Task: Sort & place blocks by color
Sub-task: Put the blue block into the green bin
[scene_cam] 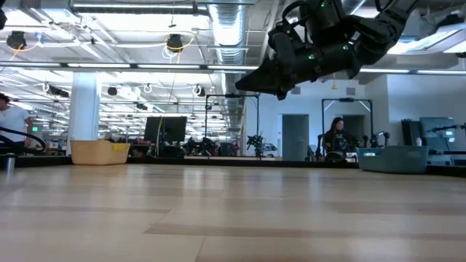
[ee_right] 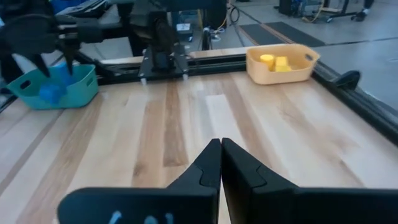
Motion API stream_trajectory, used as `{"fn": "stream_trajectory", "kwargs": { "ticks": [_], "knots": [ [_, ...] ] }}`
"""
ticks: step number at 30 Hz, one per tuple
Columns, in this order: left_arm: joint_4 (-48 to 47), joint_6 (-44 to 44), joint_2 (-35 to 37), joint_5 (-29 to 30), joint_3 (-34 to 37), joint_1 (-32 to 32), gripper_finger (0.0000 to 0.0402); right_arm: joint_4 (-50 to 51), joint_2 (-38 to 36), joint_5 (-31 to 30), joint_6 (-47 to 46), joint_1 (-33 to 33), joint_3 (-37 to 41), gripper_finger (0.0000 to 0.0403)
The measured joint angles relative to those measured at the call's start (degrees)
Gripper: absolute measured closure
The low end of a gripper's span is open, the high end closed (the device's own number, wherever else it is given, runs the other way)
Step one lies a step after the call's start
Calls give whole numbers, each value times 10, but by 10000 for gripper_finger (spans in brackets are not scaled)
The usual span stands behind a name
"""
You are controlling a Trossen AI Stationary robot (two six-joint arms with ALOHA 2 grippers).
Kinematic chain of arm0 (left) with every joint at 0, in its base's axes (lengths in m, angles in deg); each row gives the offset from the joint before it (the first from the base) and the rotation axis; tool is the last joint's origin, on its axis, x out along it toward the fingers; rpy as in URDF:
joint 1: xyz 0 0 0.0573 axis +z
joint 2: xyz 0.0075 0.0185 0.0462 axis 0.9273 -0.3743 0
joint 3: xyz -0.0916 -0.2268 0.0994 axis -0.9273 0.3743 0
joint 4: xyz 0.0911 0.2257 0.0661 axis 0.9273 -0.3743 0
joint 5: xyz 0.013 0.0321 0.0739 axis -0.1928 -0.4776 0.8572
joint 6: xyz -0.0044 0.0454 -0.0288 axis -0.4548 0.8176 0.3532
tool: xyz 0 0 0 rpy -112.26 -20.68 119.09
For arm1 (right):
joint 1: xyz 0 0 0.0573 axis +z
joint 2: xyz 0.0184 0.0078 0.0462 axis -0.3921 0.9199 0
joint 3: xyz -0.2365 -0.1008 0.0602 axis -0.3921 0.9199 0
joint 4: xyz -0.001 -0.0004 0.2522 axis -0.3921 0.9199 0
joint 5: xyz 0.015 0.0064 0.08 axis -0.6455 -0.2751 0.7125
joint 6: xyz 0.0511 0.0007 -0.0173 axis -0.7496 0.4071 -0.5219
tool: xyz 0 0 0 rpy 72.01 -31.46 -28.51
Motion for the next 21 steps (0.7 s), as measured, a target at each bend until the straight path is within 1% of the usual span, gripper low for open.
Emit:
{"fn": "stream_trajectory", "kwargs": {
  "ticks": [7,9,12,14,17,19,21],
  "knots": [
    [5,-38,0,-39,19,-20,232,21,0,0,-9,29,0,368],
    [-3,-34,0,-37,21,-23,233,26,0,0,-18,36,0,368],
    [8,1,0,3,21,-23,232,31,0,-5,-21,47,0,368],
    [24,24,0,39,21,-18,232,40,0,-23,-18,52,0,368],
    [46,64,0,69,21,-2,232,59,0,-56,-19,57,0,368],
    [54,84,0,90,18,7,232,69,0,-71,-31,60,0,368],
    [73,110,0,127,15,13,230,73,0,-77,-47,60,0,368]
  ]
}}
